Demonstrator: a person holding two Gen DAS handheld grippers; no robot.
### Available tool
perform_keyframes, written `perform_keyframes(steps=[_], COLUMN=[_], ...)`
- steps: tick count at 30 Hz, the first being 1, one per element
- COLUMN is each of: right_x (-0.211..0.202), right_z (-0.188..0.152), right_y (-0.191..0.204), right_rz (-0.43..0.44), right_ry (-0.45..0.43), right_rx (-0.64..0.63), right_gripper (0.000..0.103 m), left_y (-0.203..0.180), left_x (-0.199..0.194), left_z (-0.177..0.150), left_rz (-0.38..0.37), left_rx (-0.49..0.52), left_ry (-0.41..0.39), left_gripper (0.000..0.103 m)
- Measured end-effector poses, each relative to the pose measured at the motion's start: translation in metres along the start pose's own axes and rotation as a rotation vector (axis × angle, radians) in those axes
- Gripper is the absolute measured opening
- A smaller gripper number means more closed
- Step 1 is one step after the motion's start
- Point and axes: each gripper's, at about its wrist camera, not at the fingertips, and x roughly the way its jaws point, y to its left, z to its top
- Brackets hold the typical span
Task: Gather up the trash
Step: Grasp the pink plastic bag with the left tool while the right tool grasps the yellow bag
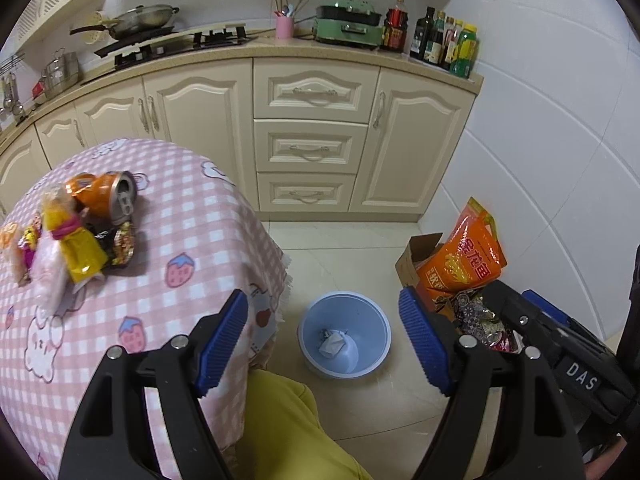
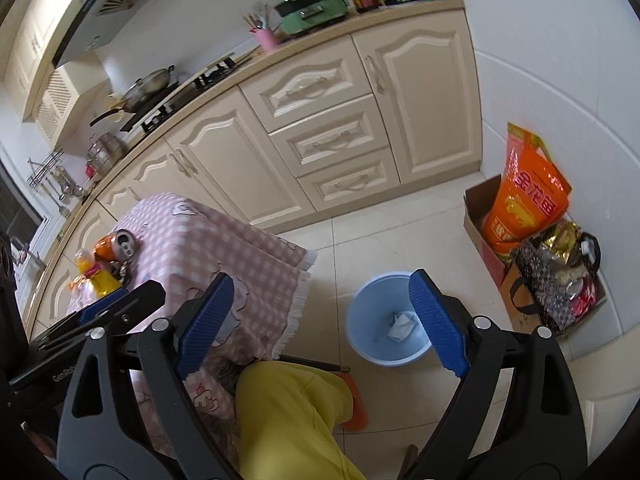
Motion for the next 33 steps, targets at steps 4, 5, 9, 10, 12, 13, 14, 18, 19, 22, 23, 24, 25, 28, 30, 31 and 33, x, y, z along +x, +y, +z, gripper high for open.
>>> perform_keyframes(steps=[4, 5, 9, 10, 12, 13, 14, 18, 19, 22, 23, 24, 25, 28, 30, 31, 33], right_x=[-0.010, -0.012, -0.016, -0.016, -0.015, -0.014, -0.013, -0.009, -0.008, -0.001, 0.002, 0.004, 0.009, 0.018, 0.027, 0.033, 0.042], right_z=[-0.004, -0.005, -0.007, -0.008, -0.009, -0.010, -0.011, -0.016, -0.017, -0.019, -0.019, -0.019, -0.019, -0.022, -0.023, -0.023, -0.024], right_y=[0.017, 0.022, 0.043, 0.050, 0.062, 0.070, 0.079, 0.114, 0.121, 0.152, 0.160, 0.166, 0.178, 0.201, 0.215, 0.224, 0.236], right_rz=[0.015, 0.023, 0.051, 0.062, 0.080, 0.091, 0.104, 0.157, 0.170, 0.218, 0.232, 0.245, 0.266, 0.303, 0.323, 0.332, 0.347], right_ry=[-0.015, -0.018, -0.022, -0.018, -0.009, -0.002, 0.003, 0.026, 0.032, 0.049, 0.053, 0.059, 0.071, 0.090, 0.108, 0.120, 0.136], right_rx=[-0.035, -0.048, -0.092, -0.104, -0.124, -0.138, -0.154, -0.224, -0.239, -0.317, -0.335, -0.348, -0.366, -0.388, -0.404, -0.412, -0.424], right_gripper=[0.089, 0.090, 0.092, 0.092, 0.092, 0.092, 0.092, 0.092, 0.092, 0.092, 0.092, 0.092, 0.092, 0.092, 0.092, 0.092, 0.092], left_y=[0.009, 0.012, 0.033, 0.038, 0.052, 0.057, 0.064, 0.093, 0.100, 0.124, 0.131, 0.138, 0.147, 0.170, 0.183, 0.190, 0.202], left_x=[-0.017, -0.021, -0.044, -0.048, -0.060, -0.064, -0.068, -0.087, -0.092, -0.106, -0.110, -0.113, -0.116, -0.124, -0.128, -0.128, -0.128], left_z=[-0.004, -0.004, -0.010, -0.011, -0.014, -0.015, -0.017, -0.023, -0.024, -0.030, -0.031, -0.032, -0.033, -0.037, -0.039, -0.041, -0.044], left_rz=[0.017, 0.023, 0.056, 0.066, 0.091, 0.099, 0.109, 0.155, 0.168, 0.215, 0.233, 0.245, 0.257, 0.290, 0.305, 0.310, 0.323], left_rx=[-0.021, -0.028, -0.075, -0.085, -0.108, -0.119, -0.133, -0.192, -0.204, -0.245, -0.261, -0.275, -0.292, -0.331, -0.354, -0.363, -0.387], left_ry=[-0.028, -0.035, -0.075, -0.083, -0.101, -0.108, -0.116, -0.142, -0.148, -0.168, -0.174, -0.177, -0.179, -0.183, -0.183, -0.183, -0.180], left_gripper=[0.078, 0.078, 0.080, 0.080, 0.081, 0.081, 0.081, 0.083, 0.083, 0.084, 0.084, 0.084, 0.084, 0.084, 0.084, 0.084, 0.085])
